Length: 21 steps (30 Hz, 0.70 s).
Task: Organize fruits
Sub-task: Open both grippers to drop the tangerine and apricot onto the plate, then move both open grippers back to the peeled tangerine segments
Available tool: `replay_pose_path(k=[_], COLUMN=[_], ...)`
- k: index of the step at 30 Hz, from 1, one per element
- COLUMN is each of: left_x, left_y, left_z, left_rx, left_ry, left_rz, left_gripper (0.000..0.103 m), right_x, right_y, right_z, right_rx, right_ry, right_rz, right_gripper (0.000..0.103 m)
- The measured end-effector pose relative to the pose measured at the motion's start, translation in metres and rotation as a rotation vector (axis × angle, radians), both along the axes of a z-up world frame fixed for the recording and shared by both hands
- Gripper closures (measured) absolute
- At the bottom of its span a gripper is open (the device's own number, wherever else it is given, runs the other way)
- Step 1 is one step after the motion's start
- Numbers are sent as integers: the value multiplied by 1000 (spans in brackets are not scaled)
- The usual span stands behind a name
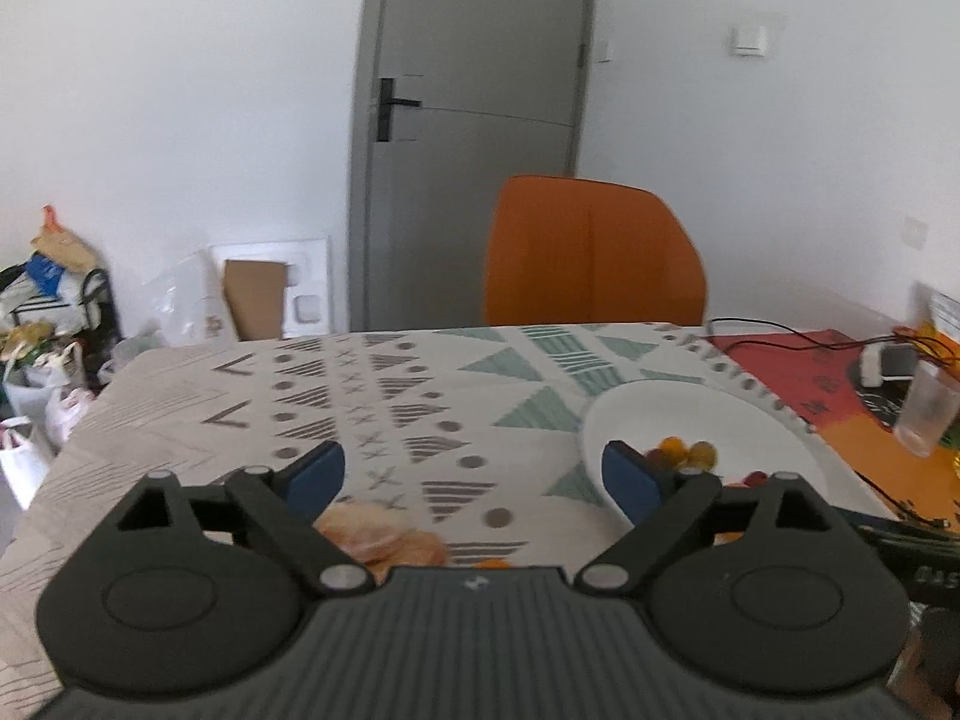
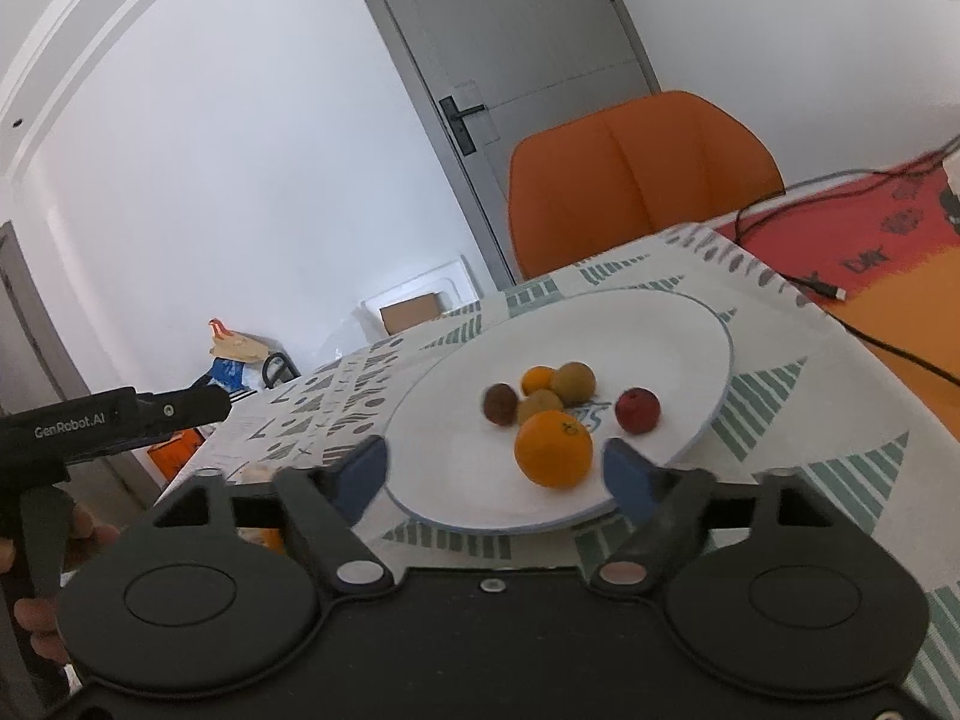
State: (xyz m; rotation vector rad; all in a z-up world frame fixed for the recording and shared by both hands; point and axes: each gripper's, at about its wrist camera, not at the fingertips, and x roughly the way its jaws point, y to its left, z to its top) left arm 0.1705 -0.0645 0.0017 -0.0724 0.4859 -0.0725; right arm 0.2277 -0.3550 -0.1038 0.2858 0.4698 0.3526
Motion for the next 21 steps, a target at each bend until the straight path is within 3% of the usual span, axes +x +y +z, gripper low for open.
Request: replay_pose_path(k=[3, 10, 21], left_x=[-3, -12, -19], left_y=[12, 35, 59], left_z=[0, -3, -7], left_rx=[-12, -21, -23], left_ry=[3, 2, -9], left_rz=[29, 73, 100], left_gripper=[10, 10, 10], right_x=[-2, -3, 3], right_y=[7, 26, 57], right_z=[4, 14, 22], right_rx=[-13, -47, -100], right_ry=[-1, -17, -15], right_rz=[2, 28, 104], right_gripper=[9, 0, 0])
